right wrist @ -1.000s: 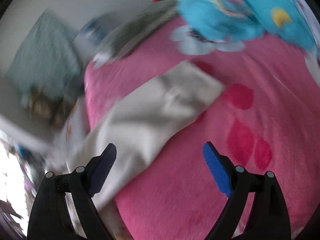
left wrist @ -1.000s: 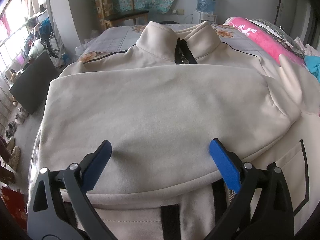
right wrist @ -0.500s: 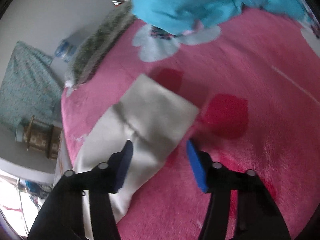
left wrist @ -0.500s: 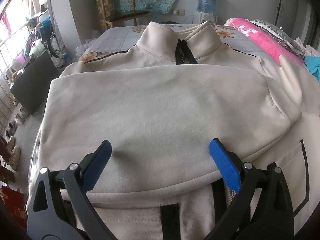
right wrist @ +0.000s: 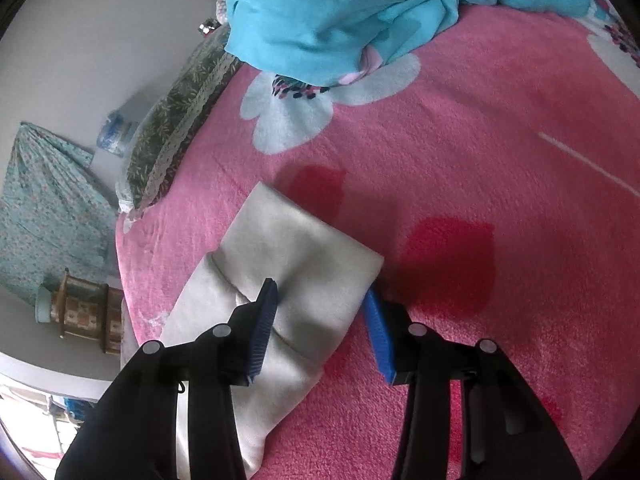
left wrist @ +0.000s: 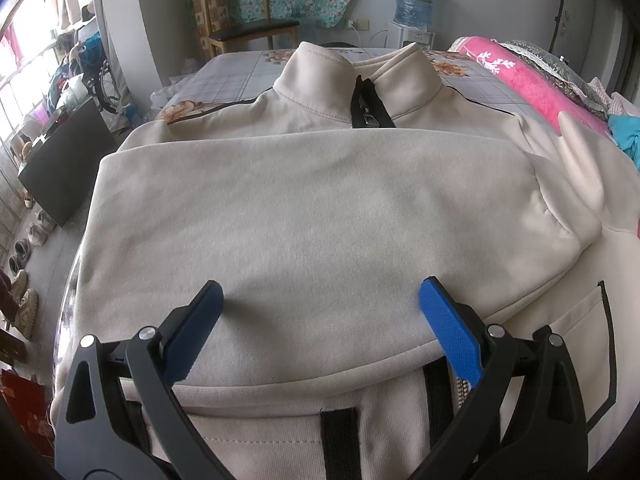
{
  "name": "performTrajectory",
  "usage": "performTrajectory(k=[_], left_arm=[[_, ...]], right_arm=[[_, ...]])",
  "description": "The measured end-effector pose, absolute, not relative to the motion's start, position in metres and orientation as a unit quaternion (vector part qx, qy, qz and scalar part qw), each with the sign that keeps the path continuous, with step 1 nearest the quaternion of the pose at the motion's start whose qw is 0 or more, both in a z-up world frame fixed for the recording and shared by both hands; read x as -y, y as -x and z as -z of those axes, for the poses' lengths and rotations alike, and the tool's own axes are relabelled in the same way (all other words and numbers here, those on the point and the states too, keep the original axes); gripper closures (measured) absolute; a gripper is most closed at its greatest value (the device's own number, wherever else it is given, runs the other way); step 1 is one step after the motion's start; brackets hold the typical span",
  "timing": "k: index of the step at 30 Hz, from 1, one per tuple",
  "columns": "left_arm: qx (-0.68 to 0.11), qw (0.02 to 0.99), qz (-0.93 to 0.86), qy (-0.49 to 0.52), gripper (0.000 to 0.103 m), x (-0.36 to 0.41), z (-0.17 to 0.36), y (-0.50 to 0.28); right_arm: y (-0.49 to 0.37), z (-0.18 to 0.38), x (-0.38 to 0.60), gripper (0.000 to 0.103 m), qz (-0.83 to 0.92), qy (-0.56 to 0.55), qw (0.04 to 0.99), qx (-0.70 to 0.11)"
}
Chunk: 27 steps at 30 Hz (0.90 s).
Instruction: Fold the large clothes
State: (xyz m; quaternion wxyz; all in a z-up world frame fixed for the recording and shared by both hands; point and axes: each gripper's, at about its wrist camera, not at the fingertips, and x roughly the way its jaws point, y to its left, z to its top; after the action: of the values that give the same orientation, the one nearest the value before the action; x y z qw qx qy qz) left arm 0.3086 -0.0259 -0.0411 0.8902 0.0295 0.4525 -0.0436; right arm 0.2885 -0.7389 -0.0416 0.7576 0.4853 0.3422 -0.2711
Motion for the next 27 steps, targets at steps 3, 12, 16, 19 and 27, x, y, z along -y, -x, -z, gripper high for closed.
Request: performTrajectory(k=[3, 12, 16, 19, 27], left_arm=[[-0.453, 0.89, 0.044, -0.029, 0.008, 0.025, 0.041, -0.309], [-0.452, 0.89, 0.044, -0.029, 0.008, 0.025, 0.042, -0.309], [-0.452, 0.89, 0.044, -0.029, 0.008, 0.025, 0.042, -0.309], [-0.452, 0.89, 0.044, -0.029, 0.008, 0.025, 0.042, -0.309], [-0.452, 0.89, 0.044, -0.028, 0.008, 0.025, 0.042, -0.309]], right_arm=[[-0.289, 0.042, 0.738, 0.06, 0.274, -0.483, 0.758, -0.343], [-0.292, 0.039, 0.733, 0.062, 0.281, -0.458, 0.767, -0.35], [-0.287, 0.039, 0.734, 0.067, 0.276, -0.467, 0.768, -0.34], [-0.28, 0.043, 0.739, 0.067, 0.26, -0.495, 0.764, -0.322], [-0.28, 0.045, 0.741, 0.078, 0.258, -0.5, 0.76, -0.325]])
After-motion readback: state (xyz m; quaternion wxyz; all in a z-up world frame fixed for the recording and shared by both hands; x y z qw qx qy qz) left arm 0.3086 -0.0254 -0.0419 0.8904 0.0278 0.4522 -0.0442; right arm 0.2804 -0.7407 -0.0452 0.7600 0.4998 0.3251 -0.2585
